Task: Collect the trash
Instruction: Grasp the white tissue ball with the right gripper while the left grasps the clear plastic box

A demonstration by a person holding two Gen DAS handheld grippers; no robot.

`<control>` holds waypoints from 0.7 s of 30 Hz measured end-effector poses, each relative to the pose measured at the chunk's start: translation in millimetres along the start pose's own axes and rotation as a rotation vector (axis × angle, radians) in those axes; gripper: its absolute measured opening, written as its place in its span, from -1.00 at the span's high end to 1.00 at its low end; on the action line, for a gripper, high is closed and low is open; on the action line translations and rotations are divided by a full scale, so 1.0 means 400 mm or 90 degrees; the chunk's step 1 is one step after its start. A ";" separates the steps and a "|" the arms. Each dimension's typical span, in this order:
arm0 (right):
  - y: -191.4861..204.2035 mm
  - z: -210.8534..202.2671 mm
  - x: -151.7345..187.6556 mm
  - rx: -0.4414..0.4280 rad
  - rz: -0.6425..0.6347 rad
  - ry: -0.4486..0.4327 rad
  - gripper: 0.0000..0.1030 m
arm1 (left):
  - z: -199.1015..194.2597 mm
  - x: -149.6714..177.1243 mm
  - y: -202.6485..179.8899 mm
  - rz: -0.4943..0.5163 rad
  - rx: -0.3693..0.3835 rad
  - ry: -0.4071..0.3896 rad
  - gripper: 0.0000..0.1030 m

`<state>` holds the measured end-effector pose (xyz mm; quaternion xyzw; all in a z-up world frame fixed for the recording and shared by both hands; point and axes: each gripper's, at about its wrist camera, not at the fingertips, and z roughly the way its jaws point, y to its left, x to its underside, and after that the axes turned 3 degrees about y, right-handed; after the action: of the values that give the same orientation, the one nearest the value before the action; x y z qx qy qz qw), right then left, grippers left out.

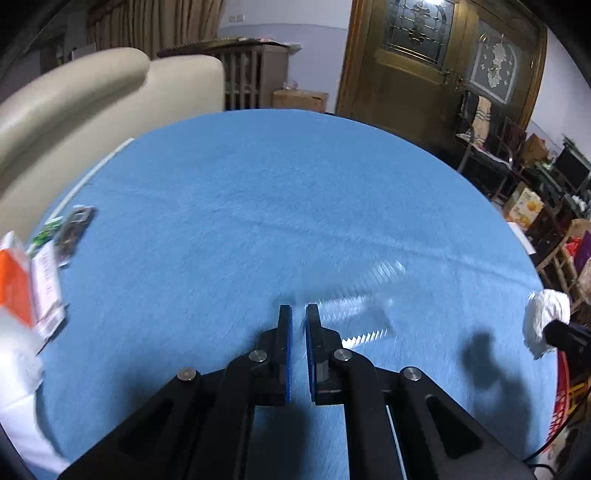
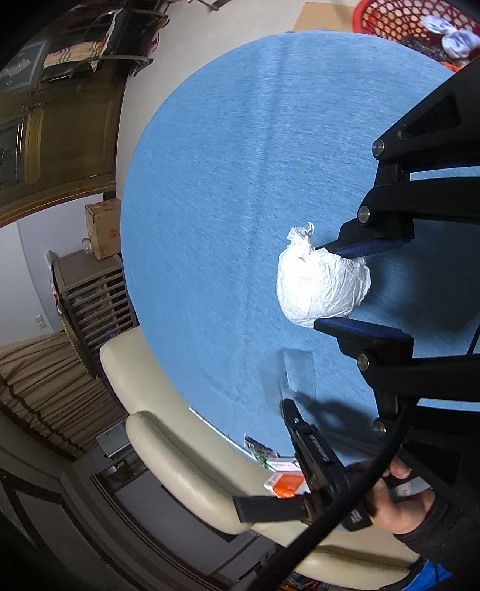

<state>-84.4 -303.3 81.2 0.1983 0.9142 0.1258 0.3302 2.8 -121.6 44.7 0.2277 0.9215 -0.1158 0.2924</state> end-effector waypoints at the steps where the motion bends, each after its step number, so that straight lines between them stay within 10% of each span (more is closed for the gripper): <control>1: 0.003 -0.005 0.010 -0.004 0.001 0.001 0.35 | -0.010 0.011 0.004 -0.003 -0.009 -0.001 0.85; 3: 0.006 -0.015 0.027 -0.007 0.004 0.002 0.35 | -0.029 0.041 0.014 -0.009 -0.007 0.007 0.22; 4: 0.006 -0.019 0.032 -0.008 0.005 0.002 0.35 | -0.041 0.054 0.013 -0.014 -0.005 0.007 -0.53; 5: 0.006 -0.027 0.040 -0.009 0.006 0.001 0.35 | -0.061 0.064 0.006 -0.020 -0.011 -0.008 -0.82; 21: -0.044 -0.083 0.070 0.002 0.027 -0.015 0.35 | 0.033 -0.021 -0.132 -0.015 -0.097 -0.032 -0.83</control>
<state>-130.7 -309.8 84.1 0.2200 0.9059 0.1291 0.3381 -10.5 -175.1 43.3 0.1912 0.9226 -0.0546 0.3306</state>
